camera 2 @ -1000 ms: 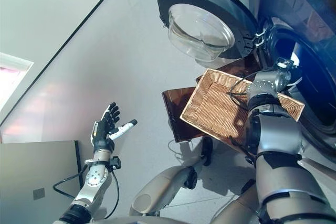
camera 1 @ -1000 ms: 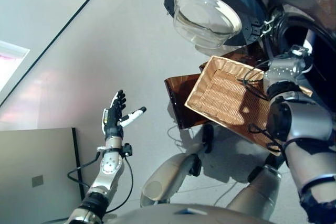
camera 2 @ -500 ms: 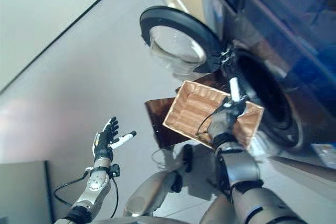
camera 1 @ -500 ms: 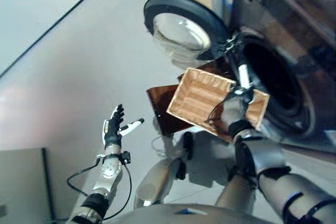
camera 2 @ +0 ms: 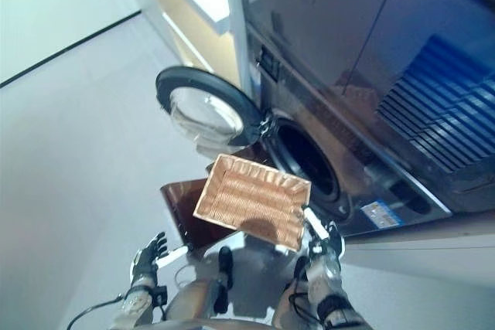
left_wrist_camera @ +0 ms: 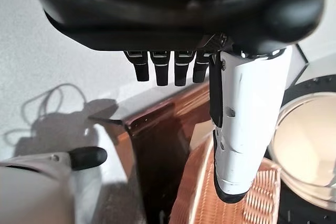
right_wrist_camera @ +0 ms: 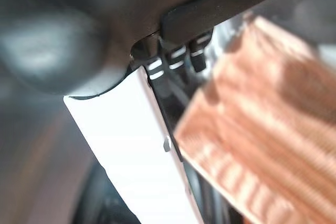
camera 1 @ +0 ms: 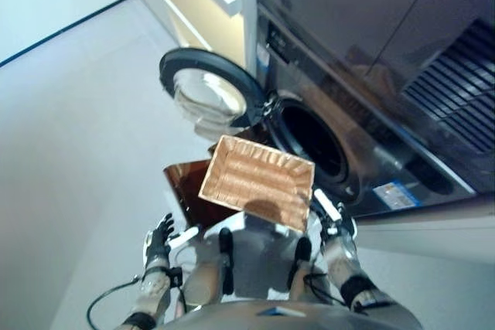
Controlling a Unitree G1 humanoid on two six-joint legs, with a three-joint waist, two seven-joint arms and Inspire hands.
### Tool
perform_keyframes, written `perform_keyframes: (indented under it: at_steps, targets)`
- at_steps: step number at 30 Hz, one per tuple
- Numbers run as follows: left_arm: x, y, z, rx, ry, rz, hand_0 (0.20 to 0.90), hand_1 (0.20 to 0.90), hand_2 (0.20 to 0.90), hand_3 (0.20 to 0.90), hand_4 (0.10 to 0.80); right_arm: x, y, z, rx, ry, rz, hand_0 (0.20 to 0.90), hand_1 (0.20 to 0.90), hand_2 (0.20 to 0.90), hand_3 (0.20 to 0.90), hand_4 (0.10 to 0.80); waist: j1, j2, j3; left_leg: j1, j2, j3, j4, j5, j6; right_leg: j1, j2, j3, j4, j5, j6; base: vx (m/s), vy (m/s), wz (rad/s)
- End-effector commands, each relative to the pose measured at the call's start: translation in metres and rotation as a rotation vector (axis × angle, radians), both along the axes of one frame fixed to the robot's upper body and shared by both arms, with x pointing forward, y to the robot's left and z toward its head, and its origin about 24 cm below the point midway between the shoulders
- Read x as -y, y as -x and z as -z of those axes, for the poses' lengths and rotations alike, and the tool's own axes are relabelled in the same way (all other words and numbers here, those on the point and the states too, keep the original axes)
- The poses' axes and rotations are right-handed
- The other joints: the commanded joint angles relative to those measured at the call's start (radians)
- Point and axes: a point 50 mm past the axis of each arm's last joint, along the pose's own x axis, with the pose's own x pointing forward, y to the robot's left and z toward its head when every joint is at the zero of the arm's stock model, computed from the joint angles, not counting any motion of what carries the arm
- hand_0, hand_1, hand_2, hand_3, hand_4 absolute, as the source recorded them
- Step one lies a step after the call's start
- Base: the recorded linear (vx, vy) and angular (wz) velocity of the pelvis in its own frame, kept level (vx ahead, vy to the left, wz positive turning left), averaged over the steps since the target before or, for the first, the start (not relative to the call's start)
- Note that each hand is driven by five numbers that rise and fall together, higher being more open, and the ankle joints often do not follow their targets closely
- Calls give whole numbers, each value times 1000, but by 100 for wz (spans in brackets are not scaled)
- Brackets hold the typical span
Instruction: Pick up the clothes and place them into the washing machine
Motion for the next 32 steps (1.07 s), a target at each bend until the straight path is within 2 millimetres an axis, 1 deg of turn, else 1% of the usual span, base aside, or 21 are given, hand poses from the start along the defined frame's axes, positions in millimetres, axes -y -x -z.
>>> perform_keyframes:
  at_steps: [1,2,3,4,6,7,8,10,11,12,13,15,16,22,25,29,30,32]
  targets:
    - [-20,-4,-3,-30,-59,60,900,900,900,900,800,7,16,6,-122,159,-262,900,900,900,900,800,-2,-14,-54,-8,20,-6,53,-42,-77,110,13,-12,-66,7,4,43,-61,-10]
    - [-21,-1,-1,-48,-53,60,900,900,900,900,800,10,24,9,-161,184,-296,900,900,900,900,800,-5,-14,-66,4,21,-3,49,-44,-77,118,16,-10,-76,9,5,43,-61,-14]
    - [-21,-1,-1,-48,-53,60,900,900,900,900,800,10,24,9,-161,184,-296,900,900,900,900,800,-5,-14,-65,5,21,-3,48,-44,-77,120,16,-10,-77,10,5,25,-24,-16]
    - [-20,4,2,-75,-40,64,900,900,900,900,800,13,33,12,-223,228,-359,900,900,900,900,800,-7,-15,-77,20,23,3,42,-44,-78,129,16,-7,-90,17,7,20,-27,-17]
    - [-16,8,5,-108,-40,107,900,900,900,900,800,16,48,18,-348,329,-538,900,900,900,900,800,-13,-13,-98,42,24,15,19,-39,-82,145,19,2,-125,38,11,22,-37,-10]
    - [-9,12,9,-148,-18,137,900,900,900,900,800,18,64,23,-465,397,-679,900,900,900,900,800,-16,-8,-117,73,23,23,-11,-30,-84,170,20,0,-144,40,15,16,-36,-11]
    - [-7,14,10,-174,-18,151,900,900,900,900,800,18,74,26,-535,445,-788,900,900,900,900,800,-21,-6,-119,86,26,27,-28,-20,-87,172,23,-1,-134,38,13,28,-31,-11]
    - [-3,15,12,-187,-8,166,900,900,900,900,800,19,84,28,-586,455,-855,900,900,900,900,800,-29,-5,-128,108,27,24,-45,-19,-86,188,28,4,-131,32,12,35,-31,-11]
    - [0,18,14,-217,-6,193,900,900,900,900,800,24,94,29,-647,461,-865,900,900,900,900,800,-33,-4,-134,115,28,25,-42,-20,-83,199,31,6,-130,28,12,49,-44,-9]
    - [2,21,16,-239,-3,214,900,900,900,900,800,28,100,29,-676,463,-834,900,900,900,900,800,-36,-5,-139,119,28,25,-39,-22,-83,206,31,6,-131,28,11,40,-46,-6]
    - [5,22,17,-252,2,237,900,900,900,900,800,32,101,28,-677,452,-780,900,900,900,900,800,-42,-4,-143,123,29,26,-37,-24,-82,208,32,8,-130,28,11,30,-32,5]
    - [9,23,18,-261,15,254,900,900,900,900,800,35,103,28,-684,449,-767,900,900,900,900,800,-45,-1,-148,128,29,25,-35,-27,-82,210,32,7,-130,27,10,36,-15,5]
    - [14,25,20,-289,18,311,900,900,900,900,800,40,108,27,-713,427,-729,900,900,900,900,800,-48,5,-159,143,32,28,-39,-32,-79,218,32,10,-132,24,10,50,-21,-2]
    - [18,25,20,-293,34,335,900,900,900,900,800,42,108,27,-709,393,-705,900,900,900,900,800,-53,10,-172,166,36,28,-43,-39,-79,241,33,9,-133,18,10,35,-17,-3]
    - [22,23,21,-295,43,343,900,900,900,900,800,43,105,26,-714,386,-690,900,900,900,900,800,-49,14,-177,171,36,23,-42,-42,-79,252,33,2,-135,13,10,7,-1,1]
    - [23,22,21,-293,44,354,900,900,900,900,800,48,104,25,-720,384,-680,900,900,900,900,800,-48,16,-181,174,37,19,-44,-43,-80,258,32,-6,-137,10,10,3,-1,1]
    - [25,19,20,-283,43,364,900,900,900,900,800,54,103,23,-728,398,-669,900,900,900,900,800,-47,18,-182,175,37,13,-43,-44,-80,261,32,-8,-138,9,9,0,0,0]
    - [27,18,20,-279,49,360,900,900,900,900,800,56,103,22,-734,403,-663,900,900,900,900,800,-45,19,-183,177,38,11,-42,-47,-80,264,32,-12,-138,9,10,0,0,0]
